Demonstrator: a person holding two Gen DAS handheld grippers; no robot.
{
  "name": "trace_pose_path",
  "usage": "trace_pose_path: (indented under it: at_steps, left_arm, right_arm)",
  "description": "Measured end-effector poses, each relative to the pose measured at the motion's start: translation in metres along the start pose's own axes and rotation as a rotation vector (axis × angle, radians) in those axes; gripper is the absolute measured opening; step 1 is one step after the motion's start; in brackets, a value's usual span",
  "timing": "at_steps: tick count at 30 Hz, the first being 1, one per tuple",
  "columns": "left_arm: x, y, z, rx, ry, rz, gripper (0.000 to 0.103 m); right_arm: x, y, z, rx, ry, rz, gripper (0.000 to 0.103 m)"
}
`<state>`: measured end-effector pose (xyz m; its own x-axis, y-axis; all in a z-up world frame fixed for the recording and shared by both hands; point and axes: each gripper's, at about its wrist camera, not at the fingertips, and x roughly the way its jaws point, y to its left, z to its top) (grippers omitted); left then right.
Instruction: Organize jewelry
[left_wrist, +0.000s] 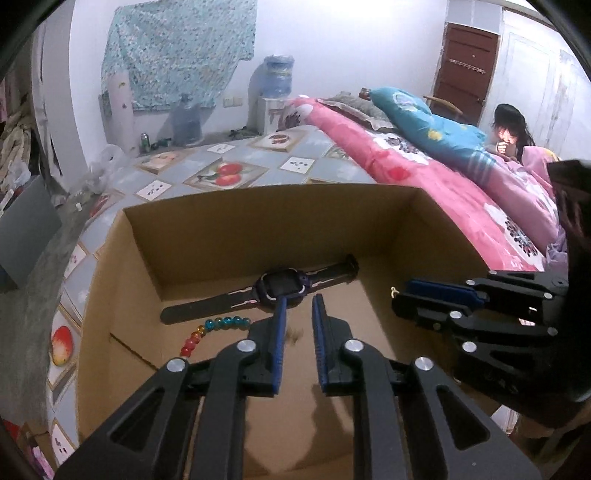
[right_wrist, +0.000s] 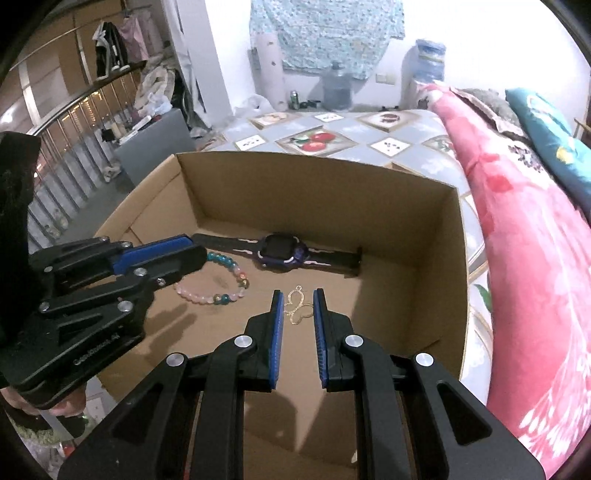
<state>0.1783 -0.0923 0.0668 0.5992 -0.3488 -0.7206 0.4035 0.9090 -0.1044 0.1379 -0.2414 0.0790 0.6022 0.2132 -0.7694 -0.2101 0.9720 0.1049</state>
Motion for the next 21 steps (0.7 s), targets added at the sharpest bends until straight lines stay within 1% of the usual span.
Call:
trace_pose_path:
  at_steps: [2, 4, 10, 13, 16, 21]
  left_arm:
    - [0.001, 0.0, -0.001, -0.008, -0.003, 0.006, 0.021]
    - [-0.001, 0.001, -0.003, -0.01, -0.007, 0.007, 0.021]
    - [-0.016, 0.003, -0.006, -0.029, -0.039, 0.011, 0.021]
    - [-0.029, 0.005, -0.009, -0.037, -0.064, 0.01, 0.022]
    - [-0.05, 0.009, -0.013, -0.046, -0.103, 0.013, 0.022]
    - [-0.087, 0.017, -0.027, -0.062, -0.159, 0.022, 0.022]
  right_arm:
    - [-0.002, 0.0, 0.001, -0.002, -0.014, -0.02, 0.021]
    - [-0.005, -0.002, 0.001, 0.001, -0.021, -0.019, 0.023]
    - [-0.014, -0.007, 0.002, 0.03, -0.05, 0.012, 0.024]
    - [-0.025, -0.008, 0.002, 0.04, -0.083, 0.043, 0.024]
    - [-0.043, -0.007, 0.001, 0.053, -0.136, 0.099, 0.024]
    - [-0.073, 0.003, -0.004, 0.029, -0.212, 0.174, 0.024]
